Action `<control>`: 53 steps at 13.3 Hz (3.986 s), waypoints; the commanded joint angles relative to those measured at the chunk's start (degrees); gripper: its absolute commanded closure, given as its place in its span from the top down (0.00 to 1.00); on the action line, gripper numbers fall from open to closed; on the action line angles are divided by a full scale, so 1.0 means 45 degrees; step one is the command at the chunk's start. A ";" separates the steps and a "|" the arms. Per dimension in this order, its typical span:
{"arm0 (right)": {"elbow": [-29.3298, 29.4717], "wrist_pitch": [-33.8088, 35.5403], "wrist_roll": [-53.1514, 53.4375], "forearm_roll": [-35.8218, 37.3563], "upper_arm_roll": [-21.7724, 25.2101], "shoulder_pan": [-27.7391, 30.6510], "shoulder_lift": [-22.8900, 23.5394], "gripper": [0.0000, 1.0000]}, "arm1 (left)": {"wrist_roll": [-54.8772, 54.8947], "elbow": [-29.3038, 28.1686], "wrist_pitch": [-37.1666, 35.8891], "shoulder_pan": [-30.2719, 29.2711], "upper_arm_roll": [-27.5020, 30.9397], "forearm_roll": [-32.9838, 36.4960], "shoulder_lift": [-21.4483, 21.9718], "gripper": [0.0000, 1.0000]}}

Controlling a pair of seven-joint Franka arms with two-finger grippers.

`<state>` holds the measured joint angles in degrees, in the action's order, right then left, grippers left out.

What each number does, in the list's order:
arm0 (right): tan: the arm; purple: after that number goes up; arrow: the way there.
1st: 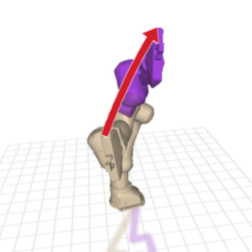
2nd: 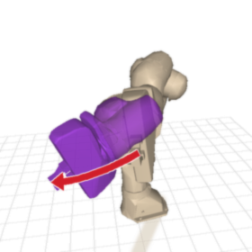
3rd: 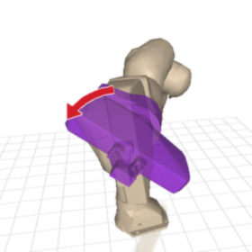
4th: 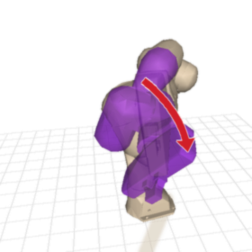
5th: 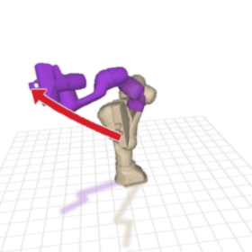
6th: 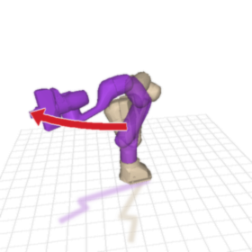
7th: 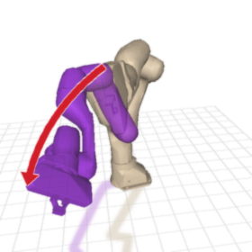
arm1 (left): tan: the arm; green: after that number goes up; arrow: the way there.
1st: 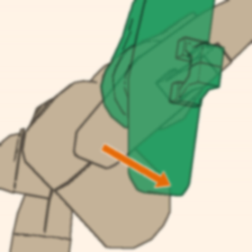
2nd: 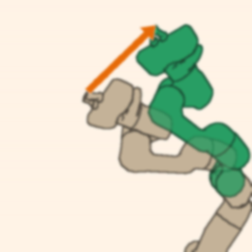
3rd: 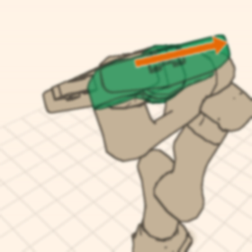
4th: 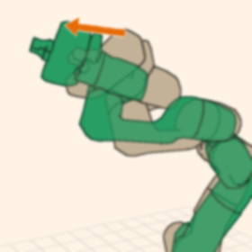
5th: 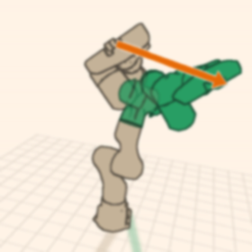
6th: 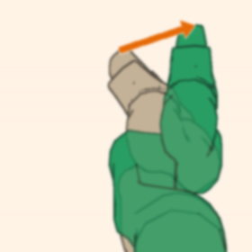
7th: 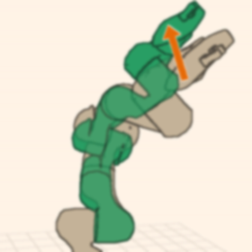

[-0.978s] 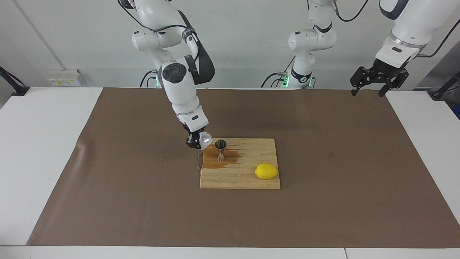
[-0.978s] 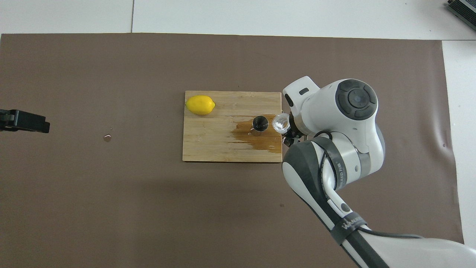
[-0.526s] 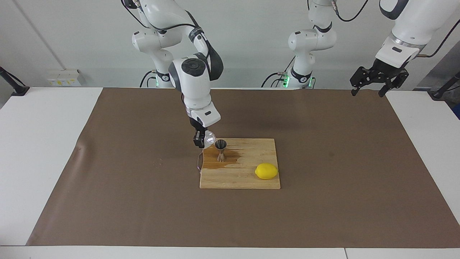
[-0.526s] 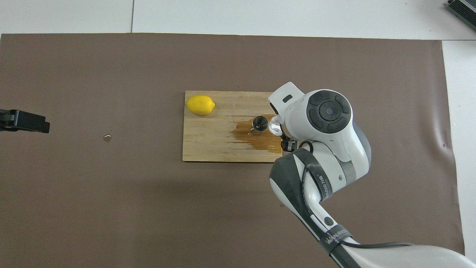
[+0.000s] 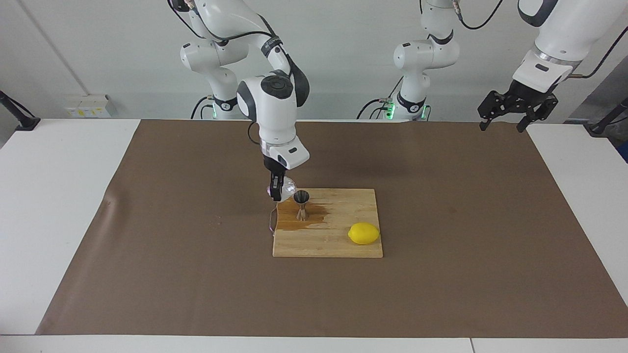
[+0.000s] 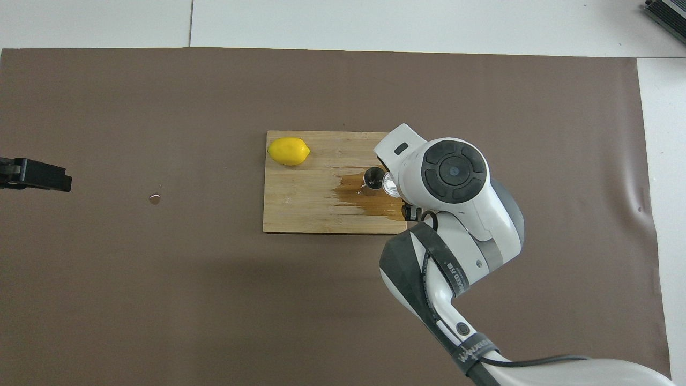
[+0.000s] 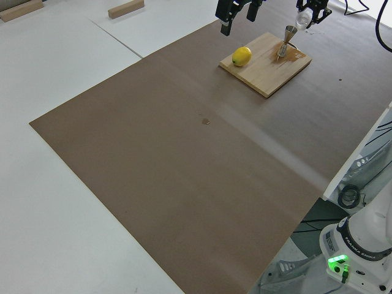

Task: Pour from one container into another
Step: 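Tilt the white cup with the right gripper to pour into the metal cup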

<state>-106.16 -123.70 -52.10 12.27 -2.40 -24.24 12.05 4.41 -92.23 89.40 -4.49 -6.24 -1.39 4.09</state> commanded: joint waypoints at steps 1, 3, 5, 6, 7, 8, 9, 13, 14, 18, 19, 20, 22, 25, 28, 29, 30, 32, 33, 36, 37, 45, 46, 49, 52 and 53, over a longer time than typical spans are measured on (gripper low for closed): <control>0.0426 0.0767 0.1029 0.1041 -0.0013 -0.0335 -0.0100 0.49 | 0.0076 -0.0285 -0.0082 0.0079 0.0116 -0.0121 0.0302 1.00; 0.0584 0.0906 0.1148 0.1062 -0.0033 -0.0355 -0.0080 0.49 | 0.0076 -0.0285 -0.0082 0.0079 0.0116 -0.0121 0.0302 1.00; 0.0642 0.0848 0.1148 0.1275 -0.0033 -0.0355 -0.0060 0.49 | 0.0075 -0.0285 -0.0082 0.0079 0.0116 -0.0121 0.0302 1.00; 0.0662 0.0829 0.1167 0.1393 -0.0033 -0.0355 -0.0060 0.49 | 0.0056 -0.0285 -0.0082 0.0079 0.0116 -0.0121 0.0302 1.00; 0.0701 0.0790 0.1187 0.1394 -0.0033 -0.0355 -0.0041 0.49 | 0.0075 -0.0285 -0.0082 0.0079 0.0136 -0.0121 0.0302 1.00; 0.0778 0.0731 0.1303 0.1414 -0.0033 -0.0355 -0.0021 0.49 | 0.0056 -0.0285 -0.0082 0.0079 0.0117 -0.0121 0.0302 1.00; 0.0837 0.0712 0.1324 0.1414 -0.0033 -0.0355 0.0018 0.49 | 0.0075 -0.0285 -0.0082 0.0079 0.0116 -0.0121 0.0302 1.00; 0.0916 0.0400 0.1343 0.1512 -0.0033 -0.0355 0.0037 0.49 | 0.0075 -0.0285 -0.0082 0.0079 0.0116 -0.0121 0.0302 1.00; 0.0916 0.0380 0.1363 0.1512 -0.0033 -0.0355 0.0038 0.49 | 0.0076 -0.0285 -0.0082 0.0079 0.0116 -0.0121 0.0302 1.00; 0.0916 0.0146 0.1654 0.1628 -0.0033 -0.0433 0.0057 0.49 | 0.0076 -0.0285 -0.0082 0.0079 0.0116 -0.0140 0.0302 1.00; 0.0916 0.0029 0.1752 0.1745 -0.0033 -0.0549 0.0192 0.49 | 0.0076 -0.0285 -0.0082 0.0079 0.0116 -0.0121 0.0302 1.00; 0.0916 -0.0127 0.1792 0.1823 -0.0033 -0.0570 0.0329 0.49 | 0.0076 -0.0285 -0.0082 0.0079 0.0116 -0.0121 0.0302 1.00; 0.0916 -0.0207 0.1793 0.1882 -0.0033 -0.0589 0.0370 0.49 | 0.0076 -0.0285 -0.0082 0.0079 0.0116 -0.0121 0.0302 1.00; 0.0818 -0.0052 0.1773 0.2643 -0.0033 -0.0844 0.0487 0.49 | 0.0076 -0.0285 -0.0082 0.0079 0.0116 -0.0121 0.0302 1.00; 0.0779 0.0008 0.1773 0.2683 -0.0033 -0.0882 0.0448 0.49 | 0.0076 -0.0285 -0.0082 0.0079 0.0116 -0.0121 0.0302 1.00; 0.0760 0.0066 0.1792 0.2877 -0.0033 -0.0921 0.0428 0.49 | 0.0076 -0.0285 -0.0082 0.0079 0.0116 -0.0121 0.0302 1.00; 0.0740 0.0105 0.1773 0.3053 -0.0033 -0.0902 0.0409 0.49 | 0.0076 -0.0285 -0.0082 0.0079 0.0116 -0.0121 0.0302 1.00; 0.0721 0.0203 0.1773 0.3093 -0.0033 -0.0922 0.0389 0.49 | 0.0076 -0.0285 -0.0082 0.0079 0.0116 -0.0140 0.0302 1.00; 0.0721 0.0300 0.1773 0.3113 -0.0033 -0.0922 0.0370 0.49 | 0.0076 -0.0285 -0.0082 0.0079 0.0116 -0.0121 0.0302 1.00; 0.0701 0.0516 0.1773 0.3249 -0.0033 -0.1058 0.0350 0.49 | 0.0076 -0.0285 -0.0082 0.0079 0.0116 -0.0121 0.0302 1.00; 0.0701 0.0535 0.1773 0.3269 -0.0033 -0.1078 0.0331 0.49 | 0.0076 -0.0285 -0.0082 0.0079 0.0116 -0.0121 0.0302 1.00; 0.0740 0.0692 0.1441 0.3055 -0.0111 -0.1038 0.0311 0.49 | 0.0056 -0.0285 -0.0082 0.0079 0.0116 -0.0121 0.0302 1.00; 0.0740 0.0692 0.1402 0.2938 -0.0111 -0.1039 0.0253 0.49 | 0.0075 -0.0285 -0.0082 0.0079 0.0116 -0.0121 0.0302 1.00; 0.0740 0.0634 0.0915 0.1886 -0.0111 -0.0883 -0.0020 0.49 | 0.0076 -0.0285 -0.0082 0.0079 0.0136 -0.0140 0.0302 1.00; 0.0740 0.0536 0.0777 0.1085 -0.0111 -0.0649 -0.0079 0.49 | 0.0076 -0.0285 -0.0082 0.0079 0.0116 -0.0140 0.0302 1.00; 0.0740 0.0536 0.0622 0.0811 -0.0111 -0.0629 -0.0118 0.49 | 0.0076 -0.0285 -0.0082 0.0079 0.0116 -0.0121 0.0302 1.00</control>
<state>-102.52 -121.49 -46.99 18.67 -2.43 -28.22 12.47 4.41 -92.23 89.39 -4.49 -6.24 -1.39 4.09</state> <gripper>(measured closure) 0.498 0.000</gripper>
